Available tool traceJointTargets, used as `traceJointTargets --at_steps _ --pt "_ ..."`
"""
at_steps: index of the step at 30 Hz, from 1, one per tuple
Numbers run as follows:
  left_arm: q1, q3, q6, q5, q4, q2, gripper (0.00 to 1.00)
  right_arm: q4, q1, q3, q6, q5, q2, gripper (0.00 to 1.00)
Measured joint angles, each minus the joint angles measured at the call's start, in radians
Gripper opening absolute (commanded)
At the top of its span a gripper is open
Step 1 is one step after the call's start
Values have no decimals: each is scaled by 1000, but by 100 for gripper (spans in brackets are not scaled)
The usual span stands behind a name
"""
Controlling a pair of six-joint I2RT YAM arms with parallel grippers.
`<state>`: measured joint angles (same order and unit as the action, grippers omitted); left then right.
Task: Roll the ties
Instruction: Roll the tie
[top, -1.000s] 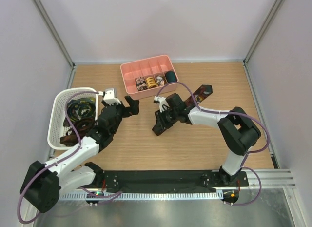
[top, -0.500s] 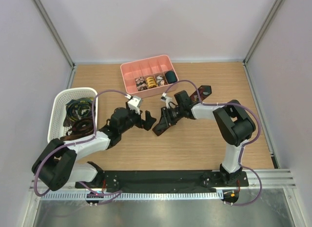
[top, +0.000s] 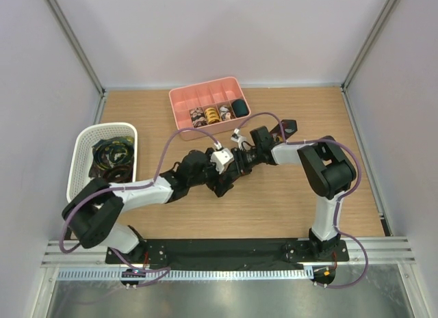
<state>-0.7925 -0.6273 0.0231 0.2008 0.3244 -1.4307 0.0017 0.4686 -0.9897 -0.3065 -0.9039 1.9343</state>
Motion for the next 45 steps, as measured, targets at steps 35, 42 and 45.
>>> traceJointTargets --at_steps 35,42,45 --pt "-27 -271 68 -91 -231 -337 50 19 -24 3 -28 -16 17 5" --pt "-39 -271 66 -80 -229 -338 35 25 -26 6 -30 -15 17 8" --pt "-39 -271 66 -81 -230 -338 34 25 -26 6 -30 -15 17 13"
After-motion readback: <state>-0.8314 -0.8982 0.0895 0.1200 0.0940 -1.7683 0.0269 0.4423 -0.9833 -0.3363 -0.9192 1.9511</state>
